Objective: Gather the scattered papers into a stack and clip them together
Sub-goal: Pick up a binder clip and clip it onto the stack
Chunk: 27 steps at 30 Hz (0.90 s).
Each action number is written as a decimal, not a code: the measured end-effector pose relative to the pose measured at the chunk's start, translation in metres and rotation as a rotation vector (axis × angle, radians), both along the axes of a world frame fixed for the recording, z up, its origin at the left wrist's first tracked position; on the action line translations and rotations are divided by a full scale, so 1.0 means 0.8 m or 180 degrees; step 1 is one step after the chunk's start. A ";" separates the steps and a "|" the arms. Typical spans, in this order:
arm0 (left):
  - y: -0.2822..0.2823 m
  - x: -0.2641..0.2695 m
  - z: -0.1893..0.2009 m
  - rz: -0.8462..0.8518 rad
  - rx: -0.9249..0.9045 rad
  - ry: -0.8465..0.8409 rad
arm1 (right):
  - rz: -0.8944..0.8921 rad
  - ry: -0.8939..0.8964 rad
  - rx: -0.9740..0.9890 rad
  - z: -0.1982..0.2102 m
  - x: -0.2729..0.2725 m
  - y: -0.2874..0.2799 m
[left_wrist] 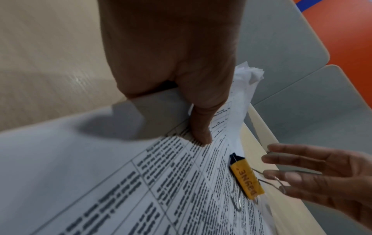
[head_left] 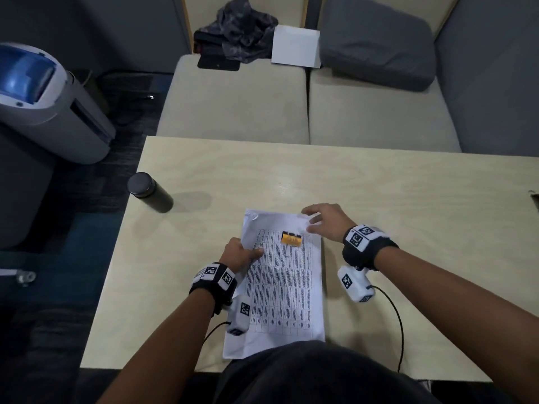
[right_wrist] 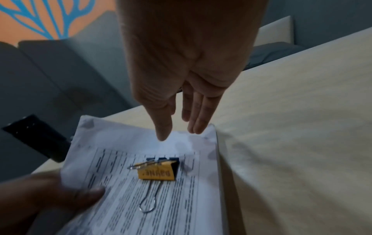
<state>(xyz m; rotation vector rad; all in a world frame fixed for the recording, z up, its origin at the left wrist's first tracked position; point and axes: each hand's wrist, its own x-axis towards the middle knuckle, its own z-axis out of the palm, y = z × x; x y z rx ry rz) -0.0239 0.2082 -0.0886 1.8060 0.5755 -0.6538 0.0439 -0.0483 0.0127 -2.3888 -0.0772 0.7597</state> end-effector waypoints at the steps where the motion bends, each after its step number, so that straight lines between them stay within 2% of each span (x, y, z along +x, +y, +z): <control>1: 0.001 0.000 -0.005 0.0012 0.0004 0.0010 | 0.0125 0.0021 -0.0054 -0.005 -0.003 0.002; 7: 0.003 0.002 -0.012 -0.0007 -0.0064 0.0060 | 0.0973 -0.0313 -0.0577 -0.031 -0.040 0.011; 9: 0.006 0.004 -0.019 -0.0030 -0.0070 0.0084 | 0.1294 -0.0416 -0.0580 -0.041 -0.051 0.014; 12: 0.002 0.007 0.005 -0.0165 -0.0112 0.0194 | 0.1549 -0.0616 -0.0487 -0.050 -0.057 0.025; 15: 0.005 0.008 0.004 -0.0267 -0.0129 0.0194 | 0.1053 -0.0563 -0.0339 -0.049 -0.048 0.033; 22: 0.007 0.005 0.001 -0.0289 -0.0231 0.0235 | 0.0107 0.0125 0.0295 -0.056 -0.029 0.033; 25: 0.008 0.006 -0.003 -0.0236 -0.0162 0.0264 | -0.0319 0.0630 0.0634 -0.058 -0.025 0.031; 27: 0.007 0.006 -0.006 -0.0233 -0.0180 0.0265 | -0.0396 0.0915 0.0829 -0.055 -0.027 0.028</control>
